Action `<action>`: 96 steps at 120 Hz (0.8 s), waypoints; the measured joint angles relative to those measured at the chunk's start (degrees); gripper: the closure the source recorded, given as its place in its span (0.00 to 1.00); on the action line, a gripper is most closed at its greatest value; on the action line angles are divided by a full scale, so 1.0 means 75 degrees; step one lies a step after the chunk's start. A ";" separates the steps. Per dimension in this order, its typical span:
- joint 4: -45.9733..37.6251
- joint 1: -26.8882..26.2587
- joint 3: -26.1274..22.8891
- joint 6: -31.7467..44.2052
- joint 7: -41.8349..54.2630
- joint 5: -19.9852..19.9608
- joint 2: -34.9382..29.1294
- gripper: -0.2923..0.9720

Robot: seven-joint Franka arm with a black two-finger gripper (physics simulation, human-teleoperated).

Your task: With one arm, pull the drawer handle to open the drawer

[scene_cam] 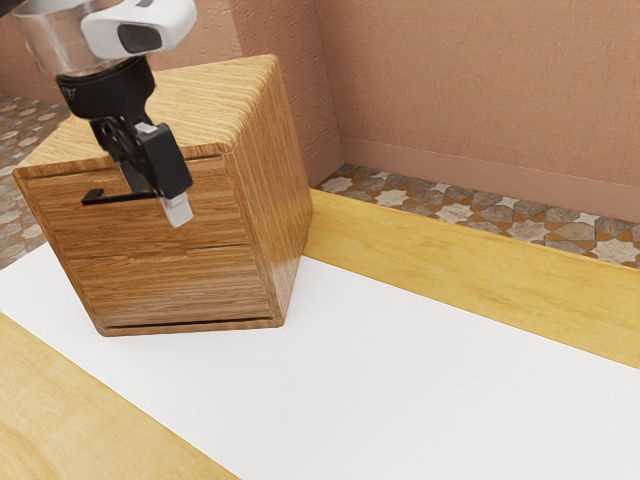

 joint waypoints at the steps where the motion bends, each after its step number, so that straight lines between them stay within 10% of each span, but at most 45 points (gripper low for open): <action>1: 0.0001 0.0000 0.0001 0.0005 -0.0029 0.0006 -0.0001 0.23; 57: -0.0146 -0.0039 0.0138 0.0312 -0.0017 -0.0360 0.0178 0.23; 96: -0.2560 -0.0018 0.0133 0.1252 0.1829 0.0040 -0.1535 0.23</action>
